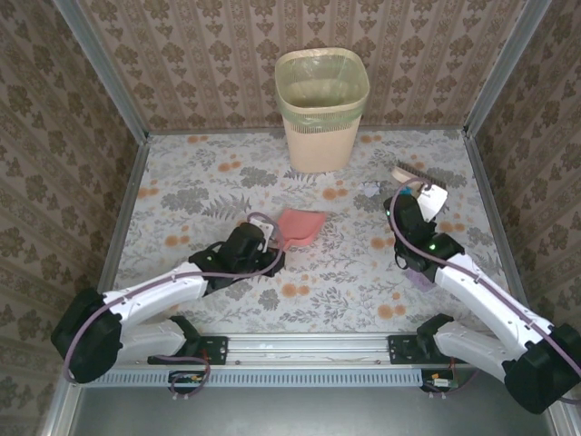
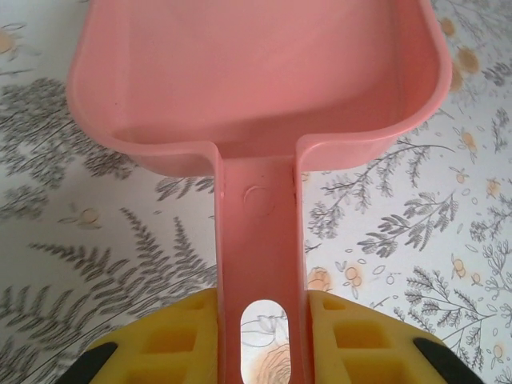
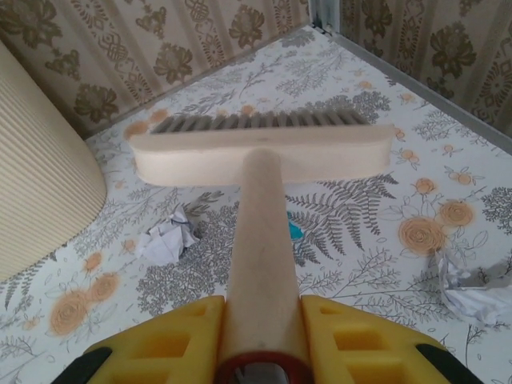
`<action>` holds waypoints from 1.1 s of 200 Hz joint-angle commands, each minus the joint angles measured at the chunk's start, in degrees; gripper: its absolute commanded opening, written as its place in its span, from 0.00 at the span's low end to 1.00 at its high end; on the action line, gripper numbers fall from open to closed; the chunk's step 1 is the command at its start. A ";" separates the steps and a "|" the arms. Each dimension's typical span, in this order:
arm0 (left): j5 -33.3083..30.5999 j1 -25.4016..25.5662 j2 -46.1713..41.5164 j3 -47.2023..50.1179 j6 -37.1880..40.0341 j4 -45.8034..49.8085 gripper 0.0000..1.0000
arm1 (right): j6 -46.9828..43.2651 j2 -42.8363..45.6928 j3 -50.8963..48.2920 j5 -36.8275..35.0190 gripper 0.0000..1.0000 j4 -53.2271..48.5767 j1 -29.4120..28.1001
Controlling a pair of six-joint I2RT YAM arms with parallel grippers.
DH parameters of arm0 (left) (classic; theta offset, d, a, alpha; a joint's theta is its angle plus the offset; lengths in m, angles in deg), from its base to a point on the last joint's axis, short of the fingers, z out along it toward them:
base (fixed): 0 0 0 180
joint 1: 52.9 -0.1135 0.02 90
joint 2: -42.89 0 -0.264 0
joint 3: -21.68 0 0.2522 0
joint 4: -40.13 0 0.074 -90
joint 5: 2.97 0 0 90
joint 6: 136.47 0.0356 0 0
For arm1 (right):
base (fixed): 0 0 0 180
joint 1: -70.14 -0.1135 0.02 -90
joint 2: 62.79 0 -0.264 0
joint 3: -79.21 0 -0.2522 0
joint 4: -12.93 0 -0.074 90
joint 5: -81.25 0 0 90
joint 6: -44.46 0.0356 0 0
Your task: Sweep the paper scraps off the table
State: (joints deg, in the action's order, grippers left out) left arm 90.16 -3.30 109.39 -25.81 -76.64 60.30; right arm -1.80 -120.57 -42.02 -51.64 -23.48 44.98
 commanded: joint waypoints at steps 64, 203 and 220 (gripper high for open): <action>-6.34 9.17 14.31 -10.71 8.88 6.52 0.00 | -11.42 -15.95 20.89 12.96 0.00 -16.13 4.20; -9.96 10.85 24.12 -16.09 10.03 10.98 0.00 | -11.86 -22.76 22.38 30.33 0.00 -15.20 -2.84; -9.98 10.93 24.88 -16.45 9.88 11.23 0.00 | -11.35 -18.67 20.40 34.81 0.00 -15.14 -3.15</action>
State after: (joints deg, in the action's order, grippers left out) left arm 81.62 7.13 132.63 -41.25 -67.38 67.73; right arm -14.12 -145.59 -19.26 -23.16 -37.32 42.31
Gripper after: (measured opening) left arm 0.252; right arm 0.273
